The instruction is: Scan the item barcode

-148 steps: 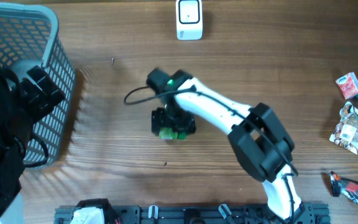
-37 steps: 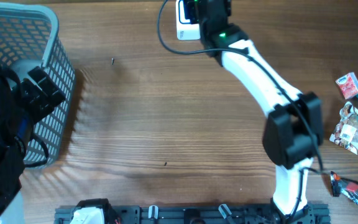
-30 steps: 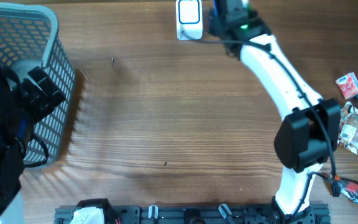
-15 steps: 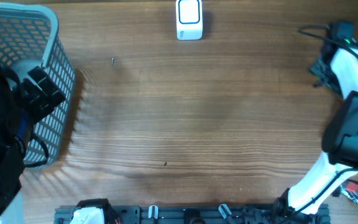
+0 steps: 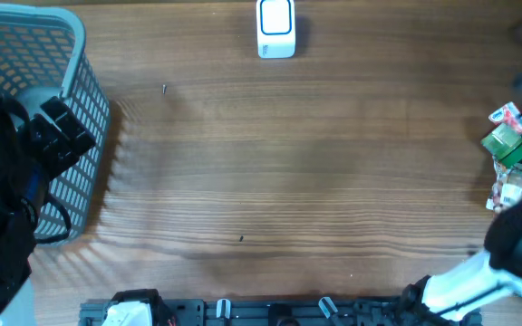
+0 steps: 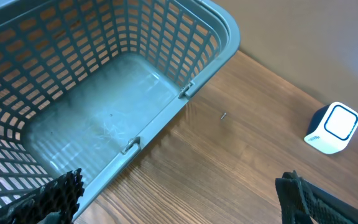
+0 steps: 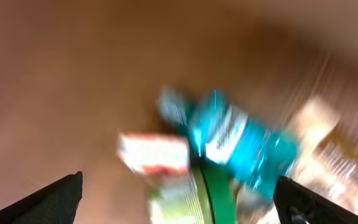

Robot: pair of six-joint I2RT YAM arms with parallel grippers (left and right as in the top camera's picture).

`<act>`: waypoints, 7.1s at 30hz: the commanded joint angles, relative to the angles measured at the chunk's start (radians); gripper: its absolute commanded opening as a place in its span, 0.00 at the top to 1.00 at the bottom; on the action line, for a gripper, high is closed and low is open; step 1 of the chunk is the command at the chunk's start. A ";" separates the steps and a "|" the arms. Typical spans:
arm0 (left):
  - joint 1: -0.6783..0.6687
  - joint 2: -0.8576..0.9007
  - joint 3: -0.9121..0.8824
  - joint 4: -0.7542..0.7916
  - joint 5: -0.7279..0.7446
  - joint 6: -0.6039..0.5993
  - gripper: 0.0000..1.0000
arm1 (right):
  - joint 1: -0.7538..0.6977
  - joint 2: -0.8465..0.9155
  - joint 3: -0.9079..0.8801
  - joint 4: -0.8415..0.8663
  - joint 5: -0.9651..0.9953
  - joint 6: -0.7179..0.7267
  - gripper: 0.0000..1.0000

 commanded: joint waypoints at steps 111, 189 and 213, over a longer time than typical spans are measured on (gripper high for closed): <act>0.120 -1.153 -1.872 1.729 0.373 0.236 0.00 | 0.349 -1.682 -1.652 0.942 -0.488 -0.151 0.00; 0.002 -1.156 -1.872 1.387 0.365 0.397 0.00 | 0.349 -1.810 -1.652 0.792 -0.480 -0.151 0.00; 0.002 -1.156 -1.873 1.387 0.365 0.397 0.00 | 0.349 -1.810 -1.652 0.792 -0.480 -0.151 0.00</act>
